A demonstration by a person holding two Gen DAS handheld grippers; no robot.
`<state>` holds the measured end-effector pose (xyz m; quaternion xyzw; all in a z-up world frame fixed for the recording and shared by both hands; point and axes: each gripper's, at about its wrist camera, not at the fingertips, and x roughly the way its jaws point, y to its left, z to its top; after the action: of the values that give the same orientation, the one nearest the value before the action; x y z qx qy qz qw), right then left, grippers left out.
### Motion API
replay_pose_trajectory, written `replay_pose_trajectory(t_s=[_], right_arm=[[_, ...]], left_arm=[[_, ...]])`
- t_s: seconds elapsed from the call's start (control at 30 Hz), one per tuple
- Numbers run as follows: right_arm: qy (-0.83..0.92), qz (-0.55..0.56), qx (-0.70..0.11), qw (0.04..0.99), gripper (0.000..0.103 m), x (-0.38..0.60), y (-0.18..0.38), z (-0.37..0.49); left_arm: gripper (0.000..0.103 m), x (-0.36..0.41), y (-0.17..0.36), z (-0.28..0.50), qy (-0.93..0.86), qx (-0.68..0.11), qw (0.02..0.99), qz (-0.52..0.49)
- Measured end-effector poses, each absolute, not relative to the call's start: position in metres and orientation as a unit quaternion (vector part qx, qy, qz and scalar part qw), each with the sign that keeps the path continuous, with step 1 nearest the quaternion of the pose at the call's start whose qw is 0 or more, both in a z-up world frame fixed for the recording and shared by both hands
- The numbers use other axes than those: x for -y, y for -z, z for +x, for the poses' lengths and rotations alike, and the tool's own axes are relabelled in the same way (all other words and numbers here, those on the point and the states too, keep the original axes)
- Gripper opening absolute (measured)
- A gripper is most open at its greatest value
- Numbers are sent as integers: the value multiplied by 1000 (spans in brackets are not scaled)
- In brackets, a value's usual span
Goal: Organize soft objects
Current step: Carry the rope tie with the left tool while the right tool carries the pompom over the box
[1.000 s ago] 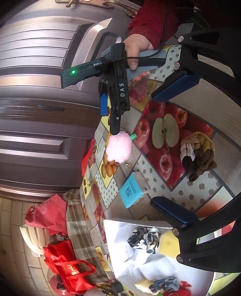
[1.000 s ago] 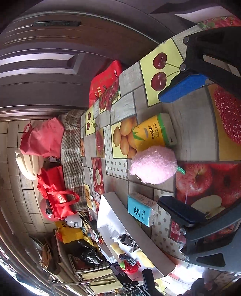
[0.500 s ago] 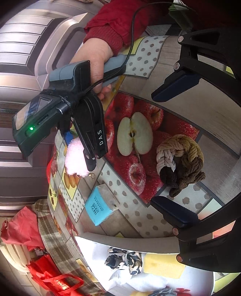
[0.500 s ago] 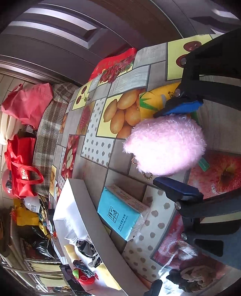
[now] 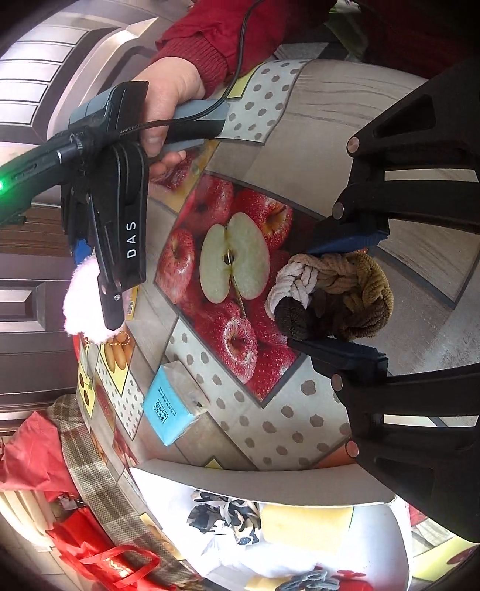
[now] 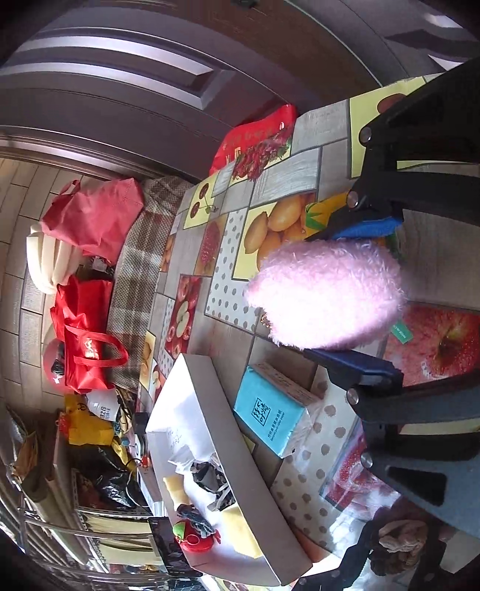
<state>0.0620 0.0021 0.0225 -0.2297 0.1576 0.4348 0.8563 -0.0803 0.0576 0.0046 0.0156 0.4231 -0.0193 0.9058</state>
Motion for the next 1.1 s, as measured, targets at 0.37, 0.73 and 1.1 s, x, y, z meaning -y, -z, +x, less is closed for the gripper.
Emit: replay_pose_trajectory(t_s=[0.37, 0.73, 1.1], right_arm=[[-421, -52, -100, 900, 51, 54, -51, 44], [-447, -18, -88, 890, 51, 46, -53, 21], [-451, -14, -103, 886, 51, 31, -48, 22]], left_arm=[[39, -77, -47, -140, -20, -250, 968, -15], [39, -125, -62, -175, -135, -155, 978, -14], [39, -143, -59, -178, -189, -141, 971, -20]])
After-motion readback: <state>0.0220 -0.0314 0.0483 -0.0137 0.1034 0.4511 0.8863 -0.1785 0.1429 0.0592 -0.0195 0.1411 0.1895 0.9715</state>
